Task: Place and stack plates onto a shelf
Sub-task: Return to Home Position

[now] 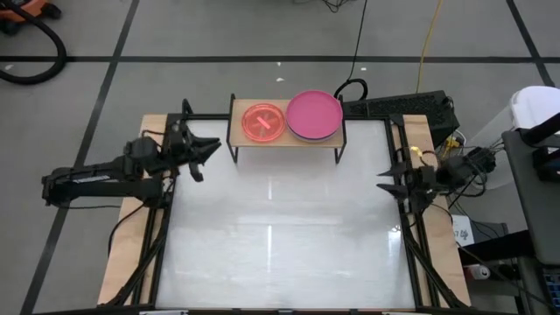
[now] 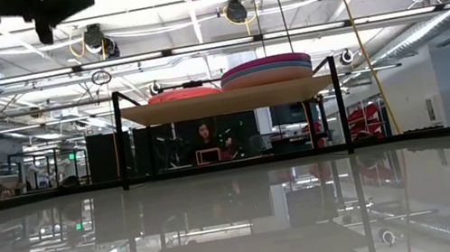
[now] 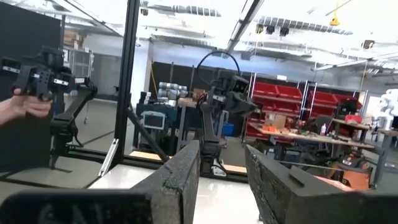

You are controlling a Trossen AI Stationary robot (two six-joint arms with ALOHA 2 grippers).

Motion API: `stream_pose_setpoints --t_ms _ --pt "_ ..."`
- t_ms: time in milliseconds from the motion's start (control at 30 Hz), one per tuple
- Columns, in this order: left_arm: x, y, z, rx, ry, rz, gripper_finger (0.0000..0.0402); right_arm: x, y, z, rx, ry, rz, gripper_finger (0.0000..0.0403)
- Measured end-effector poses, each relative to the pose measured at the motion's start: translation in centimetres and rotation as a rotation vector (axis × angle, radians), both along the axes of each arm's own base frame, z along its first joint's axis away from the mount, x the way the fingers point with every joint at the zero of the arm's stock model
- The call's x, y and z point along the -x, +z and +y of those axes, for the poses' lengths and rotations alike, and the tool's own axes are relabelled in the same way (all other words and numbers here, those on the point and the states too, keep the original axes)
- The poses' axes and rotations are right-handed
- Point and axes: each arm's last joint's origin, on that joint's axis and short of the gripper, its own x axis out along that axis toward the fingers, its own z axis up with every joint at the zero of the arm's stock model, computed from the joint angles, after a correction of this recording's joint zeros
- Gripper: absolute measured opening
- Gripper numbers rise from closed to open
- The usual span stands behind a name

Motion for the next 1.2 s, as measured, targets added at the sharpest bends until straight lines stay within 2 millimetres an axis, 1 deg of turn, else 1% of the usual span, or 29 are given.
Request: stream_pose_setpoints --t_ms 200,333,367,533,600,700,767,1033,1200 --pt "-0.2 -3.1 0.0 -0.008 -0.016 -0.037 0.0078 -1.3 -4.3 0.7 0.011 -0.011 -0.029 0.0114" --pt "-0.2 -5.2 -0.2 0.009 -0.037 -0.030 0.0078 -1.8 -6.3 0.9 -0.019 -0.006 -0.047 0.0114" --pt "-0.2 -5.8 -0.3 0.010 -0.041 -0.037 0.0078 -1.9 -6.5 1.0 -0.027 -0.005 -0.053 0.0114" --pt "0.0 -8.5 -0.5 0.011 -0.060 -0.104 0.0079 -1.8 -6.3 0.9 -0.080 -0.008 -0.091 0.0114" --pt "0.2 -9.7 -0.6 0.006 -0.065 -0.121 0.0079 -1.9 -6.7 0.9 -0.090 -0.023 -0.051 0.0114" --pt "0.6 -11.4 -0.7 0.004 -0.068 -0.144 0.0079 -1.9 -6.8 0.8 -0.100 -0.038 -0.036 0.0114" --pt "0.5 -11.5 -0.7 0.006 -0.069 -0.112 0.0079 -2.0 -7.0 0.9 -0.092 -0.040 -0.021 0.0114" --pt "0.5 -11.8 -0.7 -0.018 -0.065 -0.092 0.0079 -2.0 -7.1 0.9 -0.030 -0.051 -0.017 0.0114" --pt "0.5 -11.8 -0.7 -0.017 -0.066 -0.093 0.0079 -2.0 -7.1 0.9 -0.031 -0.051 -0.018 0.0114"
